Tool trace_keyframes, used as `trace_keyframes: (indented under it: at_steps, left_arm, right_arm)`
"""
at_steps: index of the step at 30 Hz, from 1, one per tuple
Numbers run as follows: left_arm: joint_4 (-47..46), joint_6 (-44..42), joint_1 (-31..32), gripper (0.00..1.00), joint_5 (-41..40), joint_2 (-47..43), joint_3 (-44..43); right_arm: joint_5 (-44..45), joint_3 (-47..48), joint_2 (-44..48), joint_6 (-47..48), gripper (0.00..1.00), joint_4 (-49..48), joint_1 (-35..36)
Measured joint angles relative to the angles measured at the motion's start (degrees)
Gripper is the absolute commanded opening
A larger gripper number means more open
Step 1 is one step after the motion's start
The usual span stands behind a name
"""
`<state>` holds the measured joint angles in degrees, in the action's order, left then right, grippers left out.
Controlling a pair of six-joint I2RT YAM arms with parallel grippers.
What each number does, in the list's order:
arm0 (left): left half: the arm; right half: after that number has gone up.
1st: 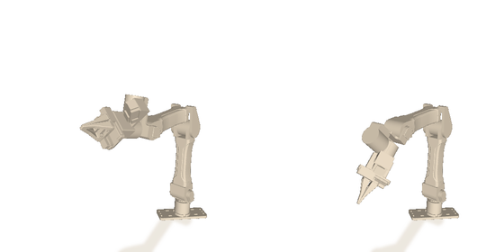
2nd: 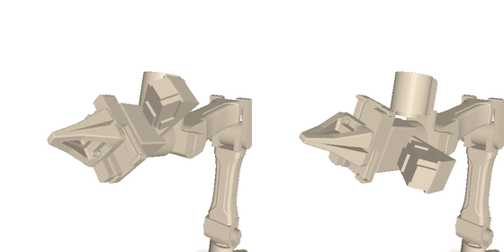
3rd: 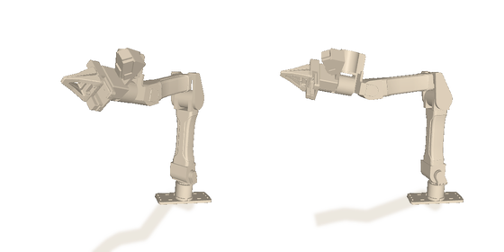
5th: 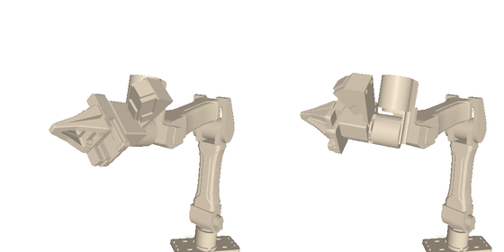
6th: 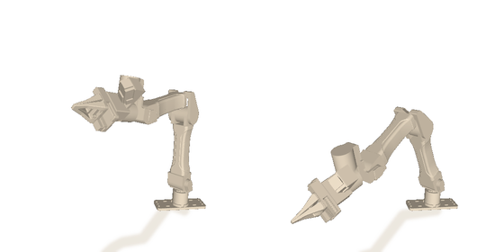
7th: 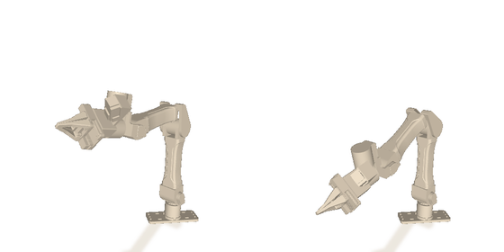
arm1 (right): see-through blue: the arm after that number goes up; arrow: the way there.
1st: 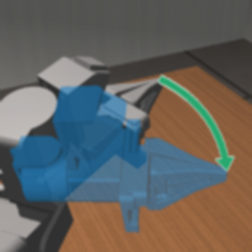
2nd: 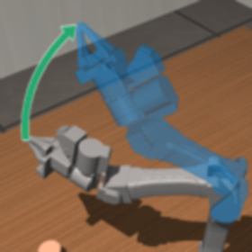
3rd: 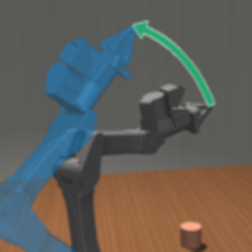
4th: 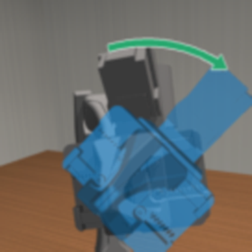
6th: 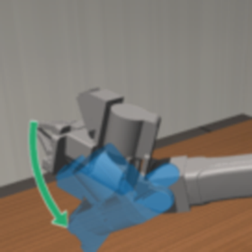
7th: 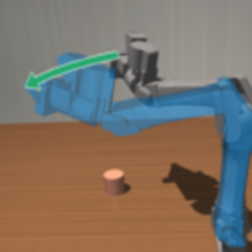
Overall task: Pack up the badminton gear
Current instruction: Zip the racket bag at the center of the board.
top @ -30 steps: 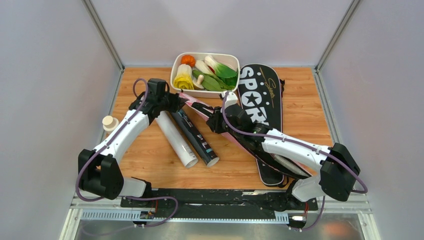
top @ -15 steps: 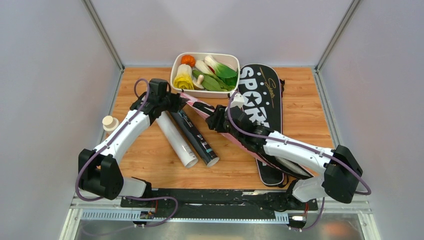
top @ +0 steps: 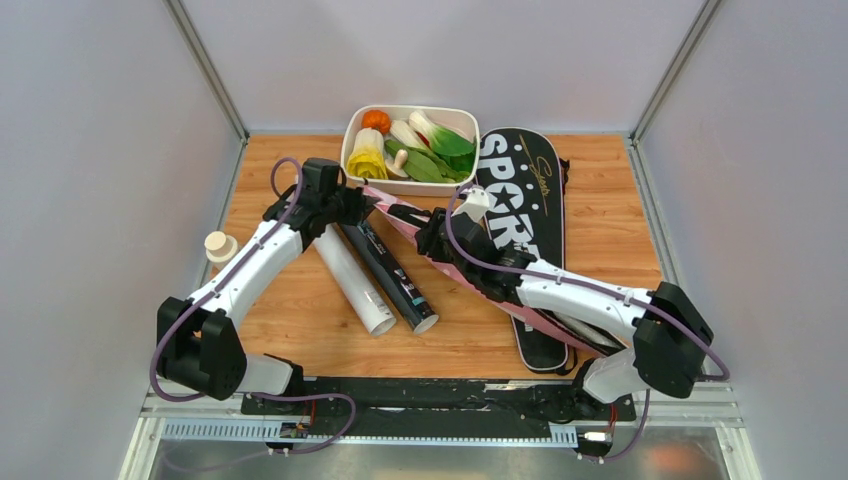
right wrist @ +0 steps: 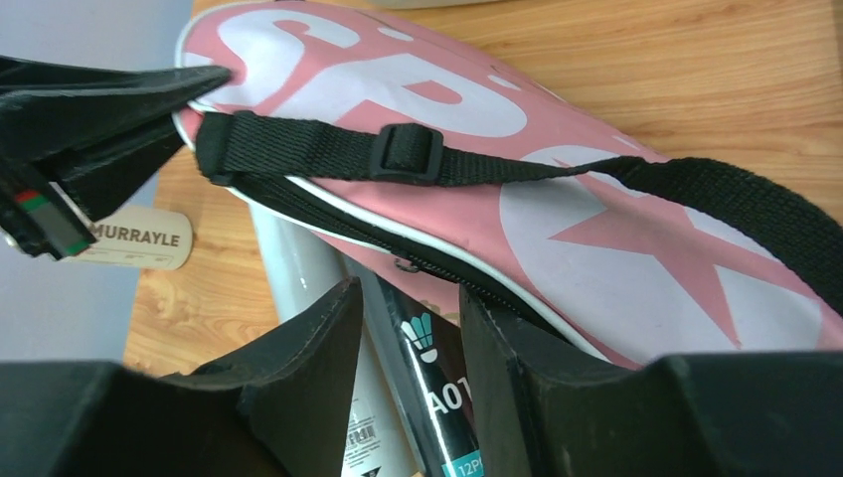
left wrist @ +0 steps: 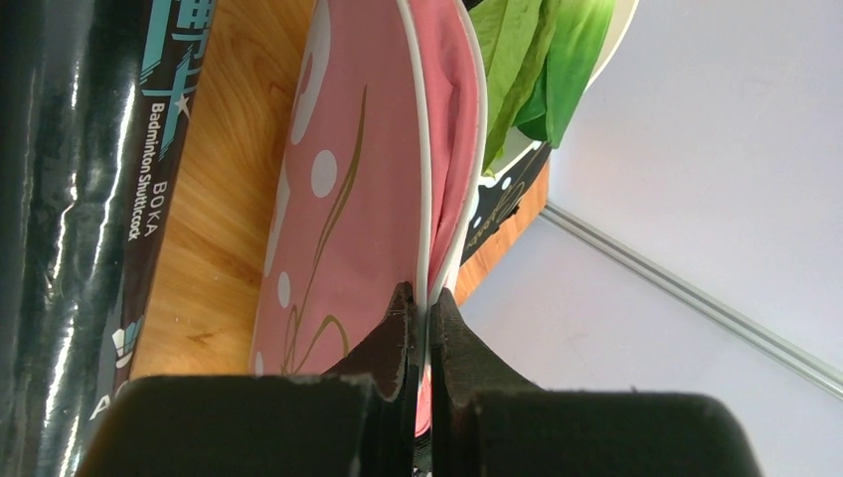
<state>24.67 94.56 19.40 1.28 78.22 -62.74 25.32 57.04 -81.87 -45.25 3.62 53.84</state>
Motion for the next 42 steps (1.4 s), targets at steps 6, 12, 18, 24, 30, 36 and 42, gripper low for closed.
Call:
trace_keyframes:
  at_steps: [6,12,18,24,30,36,42]
  left_arm:
    - [0.28,0.17,0.44,0.0,-0.76,0.31,-0.11]
    - [0.07,0.33,0.52,0.0,-0.96,0.52,-0.22]
    - [-0.22,0.55,0.52,0.0,-1.07,0.55,-0.22]
    - [-0.22,0.7,0.63,0.0,-0.96,0.55,-0.22]
    - [-0.26,0.79,0.9,0.0,-0.55,0.55,-0.22]
    - [0.39,0.76,1.03,0.0,-0.46,0.55,-0.22]
    - [0.39,0.76,1.33,0.0,-0.48,0.55,-0.22]
  right_arm:
    - [1.01,0.35,-2.97,0.76,0.28,0.09,0.22]
    - [3.74,0.35,-3.26,2.14,0.1,0.17,0.33]
    - [4.57,0.0,-3.1,6.19,0.0,-1.79,0.35]
    - [2.8,-4.11,0.37,7.13,0.0,-6.93,0.35]
    - [-0.52,-7.26,4.13,7.85,0.16,-9.75,0.33]
    - [-3.02,-7.32,4.39,7.85,0.29,-13.6,-0.09]
    - [-3.08,-7.32,4.35,7.28,0.34,-14.16,-0.31]
